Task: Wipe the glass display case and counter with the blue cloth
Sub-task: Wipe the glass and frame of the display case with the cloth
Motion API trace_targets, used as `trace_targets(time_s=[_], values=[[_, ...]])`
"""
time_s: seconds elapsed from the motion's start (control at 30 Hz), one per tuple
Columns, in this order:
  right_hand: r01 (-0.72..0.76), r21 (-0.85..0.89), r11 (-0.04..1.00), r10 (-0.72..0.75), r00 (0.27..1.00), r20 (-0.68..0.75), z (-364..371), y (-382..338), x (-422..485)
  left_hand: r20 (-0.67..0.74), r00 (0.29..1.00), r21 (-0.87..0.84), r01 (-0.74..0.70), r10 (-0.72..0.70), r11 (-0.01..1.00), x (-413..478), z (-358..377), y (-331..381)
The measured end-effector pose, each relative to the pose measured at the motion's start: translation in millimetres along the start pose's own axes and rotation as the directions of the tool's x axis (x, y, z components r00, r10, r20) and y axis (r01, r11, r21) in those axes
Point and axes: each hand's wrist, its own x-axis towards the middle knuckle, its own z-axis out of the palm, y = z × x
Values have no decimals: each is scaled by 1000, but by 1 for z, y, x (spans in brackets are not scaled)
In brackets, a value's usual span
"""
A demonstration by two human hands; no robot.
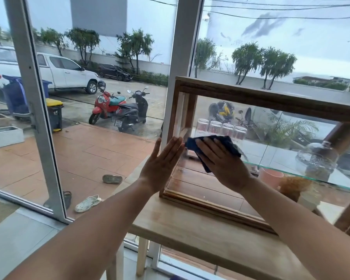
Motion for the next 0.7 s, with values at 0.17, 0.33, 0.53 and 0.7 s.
trace_targets(time_s=[0.17,0.33,0.53,0.7], values=[[118,-63,991,-118,993,7,-13,15,-21,-167,986,-82,-40,26,996,13,-18,-14],[-323,78,943,328,942,-64,-35,57,22,-253,965,-44,51,-61,998,69,-51,-51],[16,-22,1000,-15,997,81,-15,11,-12,-194,979,109,-34,55,993,77,-59,-85],[143,-118,983,-140,990,29,-16,19,-16,-110,993,116,-30,43,993,76,-62,-81]])
